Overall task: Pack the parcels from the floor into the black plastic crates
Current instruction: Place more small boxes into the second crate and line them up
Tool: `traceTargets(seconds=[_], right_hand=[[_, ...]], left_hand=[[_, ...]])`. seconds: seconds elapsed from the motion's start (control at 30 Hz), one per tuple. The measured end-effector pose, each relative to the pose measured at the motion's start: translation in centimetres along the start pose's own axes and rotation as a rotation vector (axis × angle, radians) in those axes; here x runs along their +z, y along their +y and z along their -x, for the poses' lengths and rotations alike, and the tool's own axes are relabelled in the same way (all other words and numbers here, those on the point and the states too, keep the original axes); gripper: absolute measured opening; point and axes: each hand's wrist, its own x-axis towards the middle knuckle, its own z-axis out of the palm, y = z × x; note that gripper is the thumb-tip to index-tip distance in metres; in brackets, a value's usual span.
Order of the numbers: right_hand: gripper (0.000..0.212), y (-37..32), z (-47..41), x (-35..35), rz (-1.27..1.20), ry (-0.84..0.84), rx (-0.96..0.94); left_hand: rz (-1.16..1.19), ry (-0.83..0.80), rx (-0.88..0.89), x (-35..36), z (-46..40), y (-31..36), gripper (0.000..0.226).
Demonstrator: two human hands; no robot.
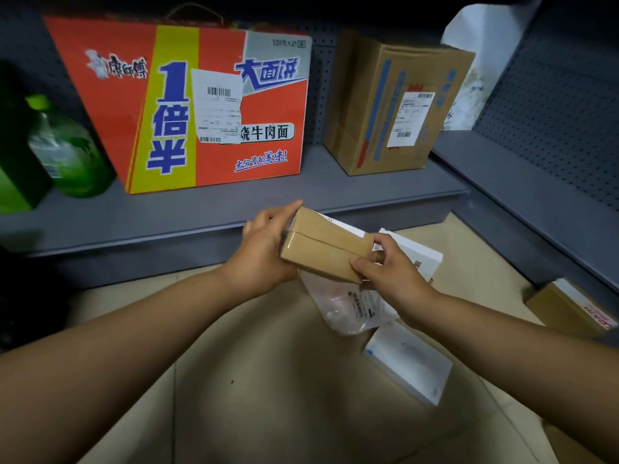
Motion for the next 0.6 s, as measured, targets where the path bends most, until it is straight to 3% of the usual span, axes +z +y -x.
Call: traceTargets(seconds=[0.1, 0.2, 0.3, 0.47, 0.6], right_hand=[[0.047, -0.1, 0.3, 0.6, 0.002, 0.060, -0.103], [0.052, -0.2, 0.5, 1.5, 0.068, 0.081, -0.183], [0.064, -0.9, 0.6, 2.8, 0.136, 0.064, -0.217], [0.113, -3.2, 0.4, 5.1, 0.279, -0.083, -0.292], [0.117, -5.9, 0.4, 7.8, 0.491, -0.170, -0.391]], left_hand=[[0.271, -0.029, -0.089, -0.8, 0.2, 0.4, 0.085], [0.326, 0.051, -0.127, -1.8, 0.4, 0.5, 0.074], [0.266, 0.095, -0.136, -3.2, 0.7, 0.5, 0.083], [0.177, 0.103, -0.148, -7.1, 2.1, 0.1, 0.098], [0.096, 0.136, -0.102, -11.1, 3.9, -1.0, 0.106]])
